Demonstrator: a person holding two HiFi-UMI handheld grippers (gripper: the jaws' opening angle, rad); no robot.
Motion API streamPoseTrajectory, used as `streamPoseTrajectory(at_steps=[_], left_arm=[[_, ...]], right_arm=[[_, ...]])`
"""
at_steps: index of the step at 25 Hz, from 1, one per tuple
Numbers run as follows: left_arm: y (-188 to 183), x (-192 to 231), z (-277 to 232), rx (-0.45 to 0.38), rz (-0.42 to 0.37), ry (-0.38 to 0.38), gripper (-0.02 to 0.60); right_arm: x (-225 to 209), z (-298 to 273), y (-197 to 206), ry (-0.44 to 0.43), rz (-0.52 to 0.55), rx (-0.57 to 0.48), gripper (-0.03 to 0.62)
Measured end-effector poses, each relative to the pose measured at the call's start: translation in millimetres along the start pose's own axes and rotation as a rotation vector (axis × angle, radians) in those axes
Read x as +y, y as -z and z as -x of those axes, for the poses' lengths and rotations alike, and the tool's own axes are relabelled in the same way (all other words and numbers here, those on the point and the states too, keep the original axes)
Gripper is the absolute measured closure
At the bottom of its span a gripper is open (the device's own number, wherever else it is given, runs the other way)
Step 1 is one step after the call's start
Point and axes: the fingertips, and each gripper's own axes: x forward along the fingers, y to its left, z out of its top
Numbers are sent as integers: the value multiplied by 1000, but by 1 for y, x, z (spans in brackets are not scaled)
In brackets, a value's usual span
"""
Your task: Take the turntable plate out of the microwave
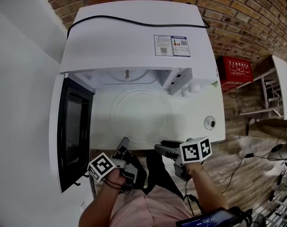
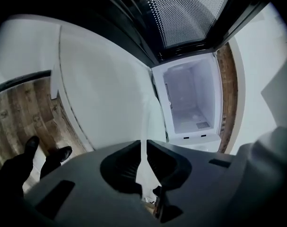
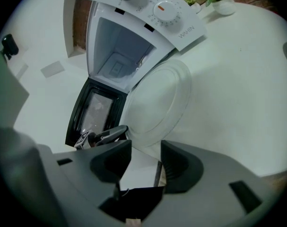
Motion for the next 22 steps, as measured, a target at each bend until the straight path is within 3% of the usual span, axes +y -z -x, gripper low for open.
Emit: streamPoseTrajectory(at_steps=[4, 8, 12, 16, 22], left_arm=[[1, 2, 0, 25, 4, -41, 528], [2, -6, -1, 45, 0, -52, 415], [2, -10, 0, 61, -35, -91, 349], [-2, -8, 9, 28, -29, -147, 311], [-7, -10, 27, -9, -48, -147, 281]], right_arm=[[1, -2, 2, -5, 1, 17, 395], [2, -2, 2, -19, -7, 13, 395], [4, -3, 2, -24, -3, 13, 395], [5, -4, 3, -20, 7, 11, 395], [7, -2, 4, -18, 17, 3, 395]])
